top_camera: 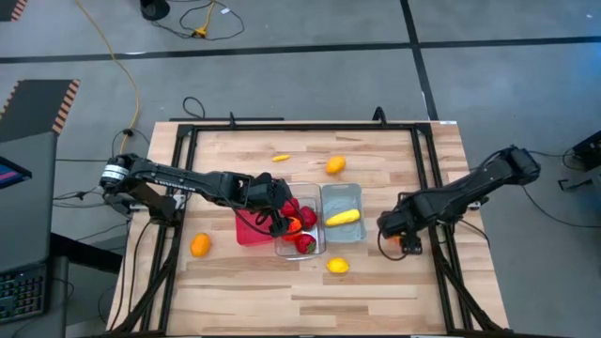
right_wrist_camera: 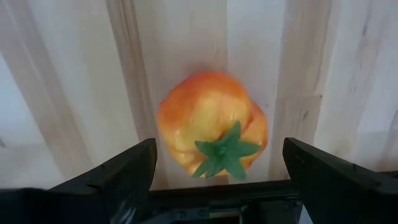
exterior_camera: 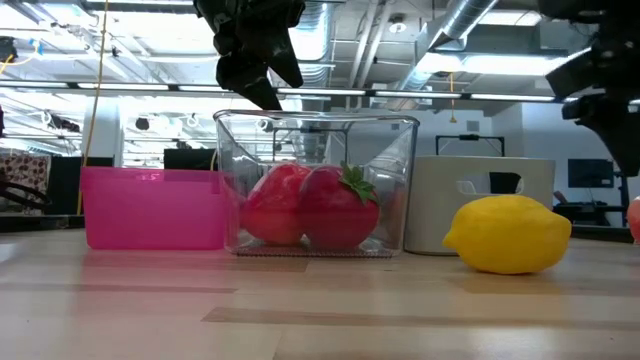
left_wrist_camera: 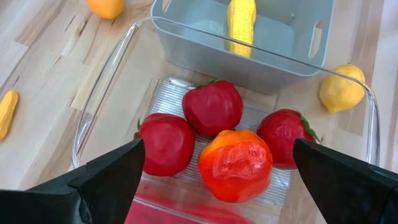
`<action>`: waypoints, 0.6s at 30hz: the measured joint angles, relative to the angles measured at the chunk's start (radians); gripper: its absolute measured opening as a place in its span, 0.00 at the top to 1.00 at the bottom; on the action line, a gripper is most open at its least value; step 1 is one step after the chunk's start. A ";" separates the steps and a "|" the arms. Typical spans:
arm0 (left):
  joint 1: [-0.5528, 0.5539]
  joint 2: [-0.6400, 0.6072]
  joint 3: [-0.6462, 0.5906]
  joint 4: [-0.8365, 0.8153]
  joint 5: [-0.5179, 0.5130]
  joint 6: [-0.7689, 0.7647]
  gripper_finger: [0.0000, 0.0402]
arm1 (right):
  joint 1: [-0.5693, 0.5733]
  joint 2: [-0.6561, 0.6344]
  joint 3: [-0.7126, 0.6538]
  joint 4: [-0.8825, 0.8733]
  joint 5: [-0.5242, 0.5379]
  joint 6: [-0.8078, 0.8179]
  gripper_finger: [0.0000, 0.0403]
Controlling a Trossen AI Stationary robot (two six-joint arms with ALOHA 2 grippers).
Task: Sort produce into baskets
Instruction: Put the orange tomato into the transparent bin
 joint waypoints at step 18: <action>0.000 0.000 0.000 0.000 0.000 0.000 0.02 | 0.010 0.191 0.000 0.025 -0.023 -0.076 0.07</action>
